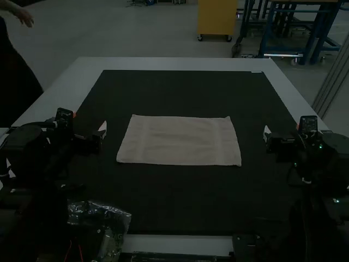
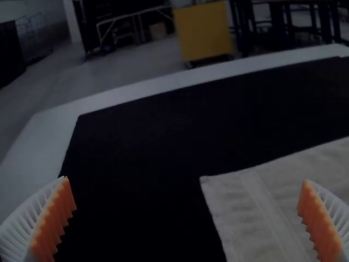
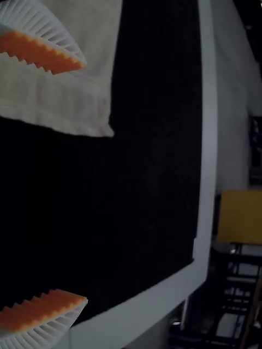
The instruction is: Fold the towel.
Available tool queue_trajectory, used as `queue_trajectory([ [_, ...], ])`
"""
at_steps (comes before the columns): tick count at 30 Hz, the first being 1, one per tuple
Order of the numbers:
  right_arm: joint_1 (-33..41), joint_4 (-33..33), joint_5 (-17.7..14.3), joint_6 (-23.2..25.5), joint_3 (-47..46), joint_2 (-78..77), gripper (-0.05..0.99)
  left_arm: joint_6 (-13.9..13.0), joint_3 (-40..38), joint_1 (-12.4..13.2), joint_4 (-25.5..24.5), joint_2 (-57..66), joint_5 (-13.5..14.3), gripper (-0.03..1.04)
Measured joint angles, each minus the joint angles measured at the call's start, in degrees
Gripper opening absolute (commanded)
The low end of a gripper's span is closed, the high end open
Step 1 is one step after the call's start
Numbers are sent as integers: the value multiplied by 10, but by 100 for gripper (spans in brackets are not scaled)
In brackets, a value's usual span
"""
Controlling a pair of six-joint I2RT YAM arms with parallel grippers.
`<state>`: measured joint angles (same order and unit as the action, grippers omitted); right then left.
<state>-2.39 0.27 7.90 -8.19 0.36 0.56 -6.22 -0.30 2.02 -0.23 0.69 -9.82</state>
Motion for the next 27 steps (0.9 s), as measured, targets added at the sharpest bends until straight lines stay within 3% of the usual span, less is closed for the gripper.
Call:
queue_trajectory([
  [5,0,3,0,-5,0,0,91,0,0,0,7,0,0,96],
  [11,0,52,0,-143,0,0,91,-23,0,14,56,0,9,96],
  [16,0,143,-16,-202,0,0,91,-27,0,29,125,0,35,96],
  [19,0,198,-42,-214,0,0,91,-25,-1,35,148,0,41,96],
  [22,0,194,-59,-212,10,0,91,-22,-16,37,137,5,41,96],
  [25,-1,190,-67,-197,51,17,91,-14,-69,36,141,45,40,96],
  [27,-1,191,-70,-179,96,53,91,6,-122,36,150,102,40,96],
])
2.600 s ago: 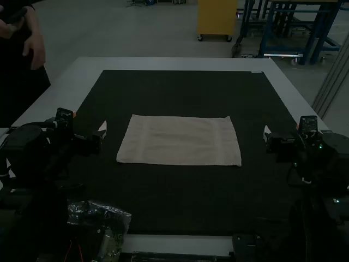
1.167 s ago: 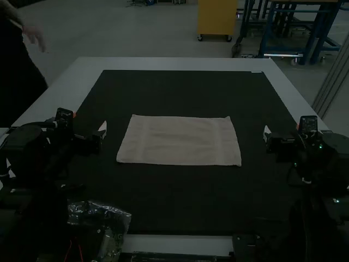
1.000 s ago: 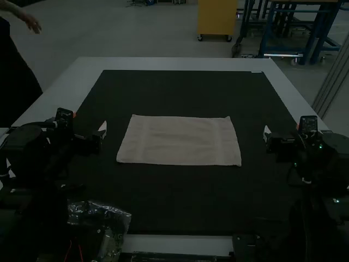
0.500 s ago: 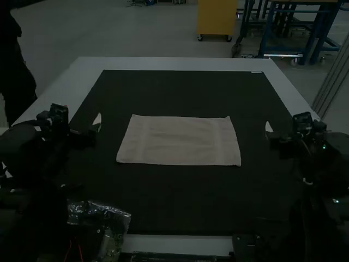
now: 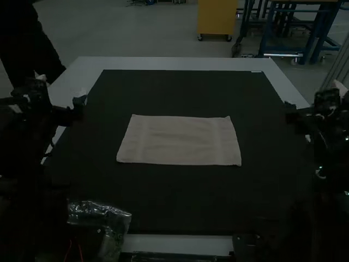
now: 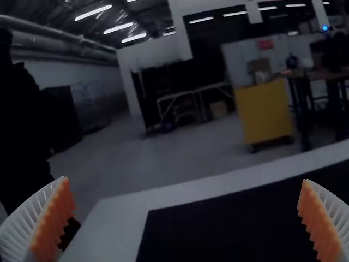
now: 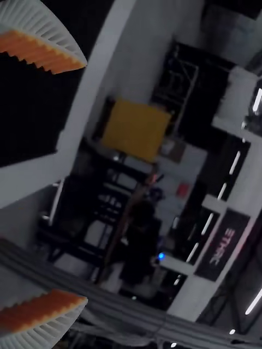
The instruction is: Fold the towel.
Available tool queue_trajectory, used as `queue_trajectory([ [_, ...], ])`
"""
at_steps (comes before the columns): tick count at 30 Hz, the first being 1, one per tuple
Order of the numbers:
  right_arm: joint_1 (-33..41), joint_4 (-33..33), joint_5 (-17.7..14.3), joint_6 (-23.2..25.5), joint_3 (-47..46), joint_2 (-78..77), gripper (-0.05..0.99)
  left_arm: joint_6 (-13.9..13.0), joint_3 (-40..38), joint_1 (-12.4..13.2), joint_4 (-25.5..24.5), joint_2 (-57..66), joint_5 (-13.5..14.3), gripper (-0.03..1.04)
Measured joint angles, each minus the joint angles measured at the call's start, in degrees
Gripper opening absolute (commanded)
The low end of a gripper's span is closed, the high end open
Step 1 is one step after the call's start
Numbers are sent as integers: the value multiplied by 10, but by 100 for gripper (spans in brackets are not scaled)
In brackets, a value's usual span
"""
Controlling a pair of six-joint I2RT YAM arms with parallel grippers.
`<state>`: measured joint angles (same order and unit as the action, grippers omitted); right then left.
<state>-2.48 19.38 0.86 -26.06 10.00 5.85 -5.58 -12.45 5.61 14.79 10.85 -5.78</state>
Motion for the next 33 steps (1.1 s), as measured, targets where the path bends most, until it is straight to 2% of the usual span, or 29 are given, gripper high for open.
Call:
queue_trajectory([
  [6,0,-4,-10,86,163,203,91,72,-155,2,16,238,-2,96],
  [9,0,-27,-14,131,238,308,91,89,-207,13,3,352,-2,95],
  [12,-1,-66,-16,165,284,396,90,96,-234,21,-37,455,-2,95],
  [15,-1,-109,-16,183,296,477,90,90,-242,22,-88,540,-3,96],
  [19,-7,-139,-6,193,277,572,90,51,-240,22,-124,615,-31,96],
  [24,-8,-137,14,193,229,599,91,30,-225,21,-108,638,-56,96],
  [29,6,-134,7,198,212,596,90,23,-225,10,-99,705,-70,96],
  [33,32,-132,19,195,201,581,90,21,-225,10,-75,747,-80,96],
])
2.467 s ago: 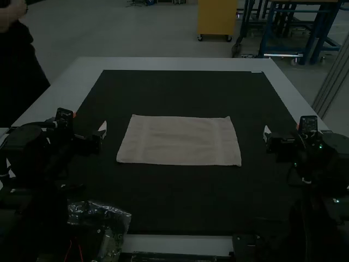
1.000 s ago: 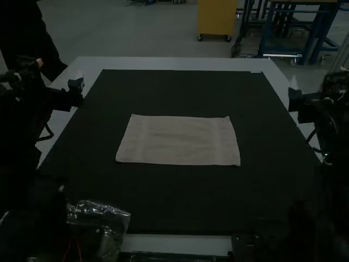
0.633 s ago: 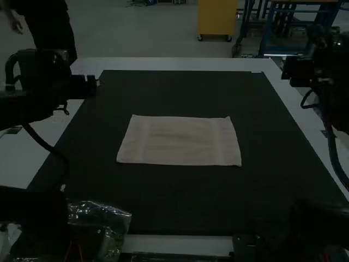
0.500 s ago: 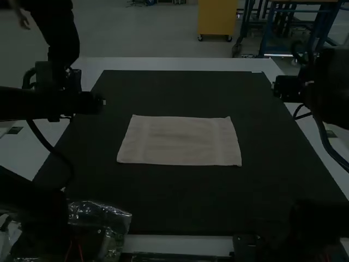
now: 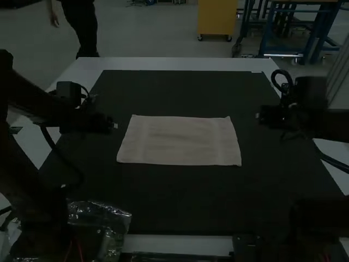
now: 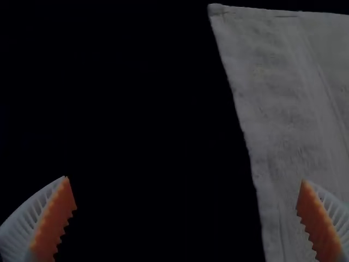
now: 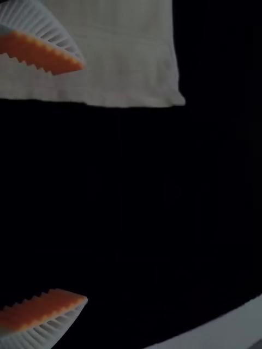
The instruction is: Fold the towel.
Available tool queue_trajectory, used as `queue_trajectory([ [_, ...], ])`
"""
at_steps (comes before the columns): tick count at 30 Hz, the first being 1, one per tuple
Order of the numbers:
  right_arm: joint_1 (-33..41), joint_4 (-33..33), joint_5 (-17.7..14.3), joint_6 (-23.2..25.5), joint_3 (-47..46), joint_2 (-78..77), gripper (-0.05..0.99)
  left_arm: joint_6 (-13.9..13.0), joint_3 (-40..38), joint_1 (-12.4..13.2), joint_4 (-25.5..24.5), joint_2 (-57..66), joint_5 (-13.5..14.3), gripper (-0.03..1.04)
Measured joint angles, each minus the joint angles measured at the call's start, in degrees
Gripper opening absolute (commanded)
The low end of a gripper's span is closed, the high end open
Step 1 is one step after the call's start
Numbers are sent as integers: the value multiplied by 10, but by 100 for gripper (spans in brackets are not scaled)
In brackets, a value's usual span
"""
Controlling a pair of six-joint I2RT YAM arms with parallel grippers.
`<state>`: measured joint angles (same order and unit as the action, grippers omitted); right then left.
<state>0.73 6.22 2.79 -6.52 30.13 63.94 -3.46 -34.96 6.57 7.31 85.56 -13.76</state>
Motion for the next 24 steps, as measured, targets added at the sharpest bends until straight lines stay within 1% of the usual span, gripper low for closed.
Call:
queue_trajectory([
  [4,15,7,21,4,-10,11,90,-2,-1,0,18,19,-11,96],
  [10,28,59,43,22,-12,103,91,-2,-15,-2,44,72,-29,96],
  [17,54,133,50,34,9,195,91,-2,-54,-7,72,126,-58,96],
  [24,89,174,50,45,67,315,91,-3,-93,-19,82,193,-68,96],
])
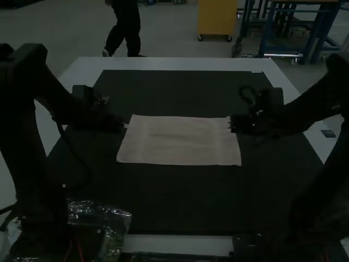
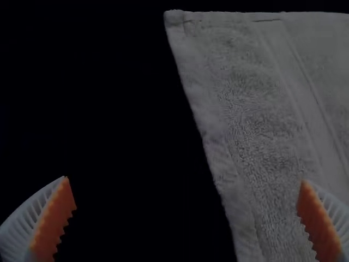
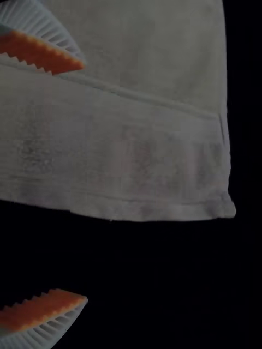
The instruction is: Fold the towel.
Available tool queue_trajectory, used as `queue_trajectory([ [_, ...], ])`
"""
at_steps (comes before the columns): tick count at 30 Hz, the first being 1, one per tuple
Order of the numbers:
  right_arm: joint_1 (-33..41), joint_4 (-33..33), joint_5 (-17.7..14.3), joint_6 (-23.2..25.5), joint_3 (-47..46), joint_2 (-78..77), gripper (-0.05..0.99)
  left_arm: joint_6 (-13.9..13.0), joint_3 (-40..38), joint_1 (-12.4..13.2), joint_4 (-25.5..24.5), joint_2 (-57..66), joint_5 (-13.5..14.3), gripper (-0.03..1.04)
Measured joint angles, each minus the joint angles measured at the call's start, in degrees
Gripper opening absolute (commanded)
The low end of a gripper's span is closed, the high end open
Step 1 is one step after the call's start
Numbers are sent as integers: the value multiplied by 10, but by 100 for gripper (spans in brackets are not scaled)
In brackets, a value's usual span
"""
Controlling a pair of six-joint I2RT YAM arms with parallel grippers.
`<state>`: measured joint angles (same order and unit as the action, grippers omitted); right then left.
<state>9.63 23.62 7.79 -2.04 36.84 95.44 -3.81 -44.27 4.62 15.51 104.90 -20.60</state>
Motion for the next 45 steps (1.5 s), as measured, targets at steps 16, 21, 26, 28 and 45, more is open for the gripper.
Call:
queue_trajectory([
  [16,3,45,4,4,90,140,91,-3,-89,-10,10,94,-3,96],
  [21,3,51,4,4,110,165,91,-3,-103,-21,11,105,-3,96],
  [26,3,57,4,3,136,198,91,-3,-110,-28,11,119,-2,96],
  [28,3,57,4,4,143,211,91,-5,-111,-29,12,123,-2,96],
  [45,0,52,3,-1,169,238,-2,-16,-118,-29,26,139,8,3],
])
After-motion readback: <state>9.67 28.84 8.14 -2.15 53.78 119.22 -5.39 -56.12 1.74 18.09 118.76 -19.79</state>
